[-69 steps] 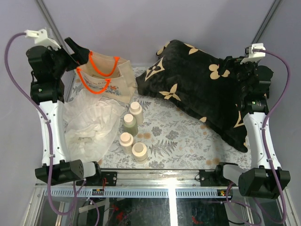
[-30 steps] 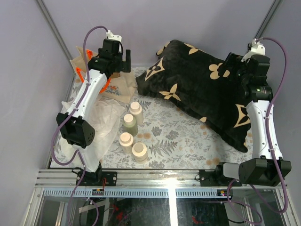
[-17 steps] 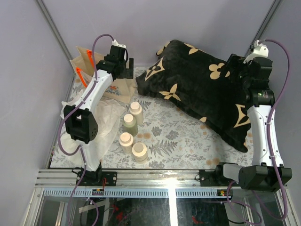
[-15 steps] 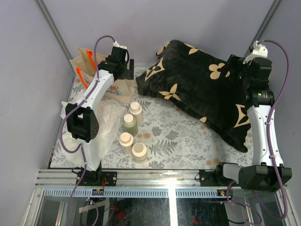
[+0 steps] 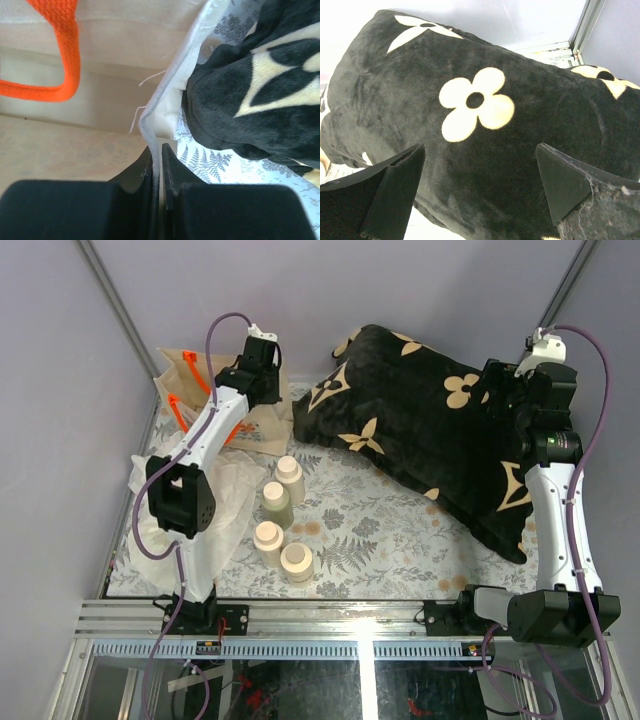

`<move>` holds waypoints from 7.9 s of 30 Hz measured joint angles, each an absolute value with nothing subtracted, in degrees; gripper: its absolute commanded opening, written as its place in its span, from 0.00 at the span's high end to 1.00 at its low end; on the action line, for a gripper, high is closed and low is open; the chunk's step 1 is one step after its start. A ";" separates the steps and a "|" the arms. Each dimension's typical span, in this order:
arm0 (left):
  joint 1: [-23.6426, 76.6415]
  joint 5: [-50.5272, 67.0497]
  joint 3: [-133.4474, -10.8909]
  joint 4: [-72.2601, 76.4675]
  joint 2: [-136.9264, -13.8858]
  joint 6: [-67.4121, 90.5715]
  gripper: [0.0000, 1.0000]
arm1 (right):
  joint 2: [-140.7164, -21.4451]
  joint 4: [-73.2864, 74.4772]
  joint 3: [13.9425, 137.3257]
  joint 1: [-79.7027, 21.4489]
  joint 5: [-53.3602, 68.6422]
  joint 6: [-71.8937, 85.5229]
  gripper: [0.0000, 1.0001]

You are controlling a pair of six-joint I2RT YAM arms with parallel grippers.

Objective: Place the personal care products into the canvas bag

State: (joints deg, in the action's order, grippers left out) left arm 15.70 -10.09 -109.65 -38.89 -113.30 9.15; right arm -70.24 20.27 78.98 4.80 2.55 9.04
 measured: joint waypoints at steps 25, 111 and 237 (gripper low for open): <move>18.17 6.50 -132.77 -50.02 -100.27 8.54 1.00 | -71.64 19.81 76.71 4.75 4.10 9.28 0.01; 24.38 -4.10 -99.72 -53.06 -90.08 6.83 0.01 | -87.26 39.66 95.81 -24.43 20.69 -4.69 0.00; 31.22 -7.53 -68.73 -36.01 -86.37 11.75 0.00 | -101.60 49.65 114.78 -26.09 2.31 -2.92 0.00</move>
State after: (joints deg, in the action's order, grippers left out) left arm 31.22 -7.53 -68.73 -36.01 -86.37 11.75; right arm -101.60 49.65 114.78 -26.09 2.31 -2.92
